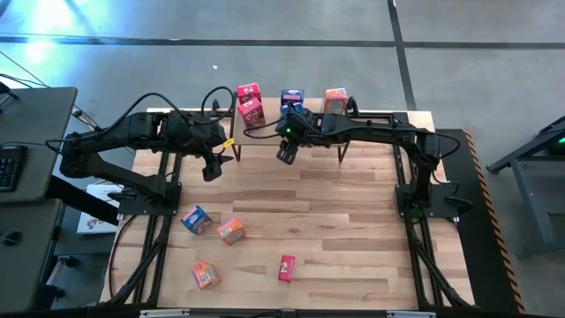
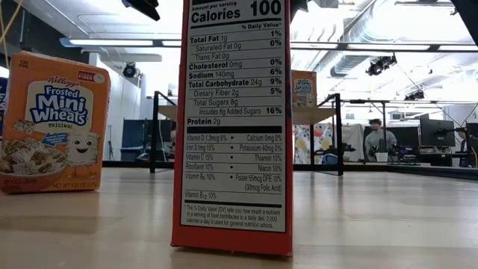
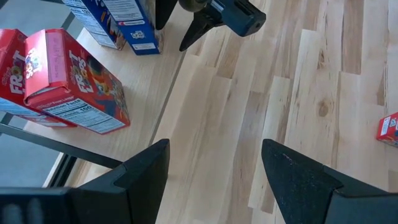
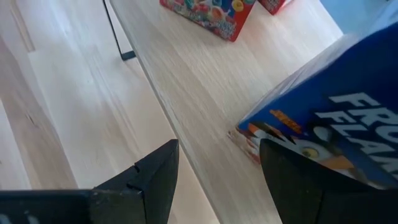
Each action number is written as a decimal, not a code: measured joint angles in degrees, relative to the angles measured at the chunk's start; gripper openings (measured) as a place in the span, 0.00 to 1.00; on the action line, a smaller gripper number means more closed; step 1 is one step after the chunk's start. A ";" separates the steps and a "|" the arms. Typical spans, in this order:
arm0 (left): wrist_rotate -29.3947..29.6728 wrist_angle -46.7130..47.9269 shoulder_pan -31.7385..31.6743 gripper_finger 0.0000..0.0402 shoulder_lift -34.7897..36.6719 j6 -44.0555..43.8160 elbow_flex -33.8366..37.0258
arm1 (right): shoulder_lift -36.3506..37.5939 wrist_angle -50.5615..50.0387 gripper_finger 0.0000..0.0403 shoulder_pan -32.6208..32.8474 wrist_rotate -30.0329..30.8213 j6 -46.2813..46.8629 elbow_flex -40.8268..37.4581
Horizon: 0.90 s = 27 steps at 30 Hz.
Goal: Stack cereal on shelf
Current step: Put the right blue cereal box on the shelf aligned with the other blue cereal box
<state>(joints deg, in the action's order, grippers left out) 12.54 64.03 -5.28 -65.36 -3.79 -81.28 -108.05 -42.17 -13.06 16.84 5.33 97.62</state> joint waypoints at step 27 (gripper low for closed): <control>0.01 -0.04 0.02 0.61 0.02 -0.06 0.00 | 0.76 -15.73 0.54 2.56 -6.58 -11.00 15.72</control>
<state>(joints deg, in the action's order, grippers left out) 12.55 63.99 -5.26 -65.34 -3.85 -81.28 -107.28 -57.90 -10.50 10.26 -5.67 113.35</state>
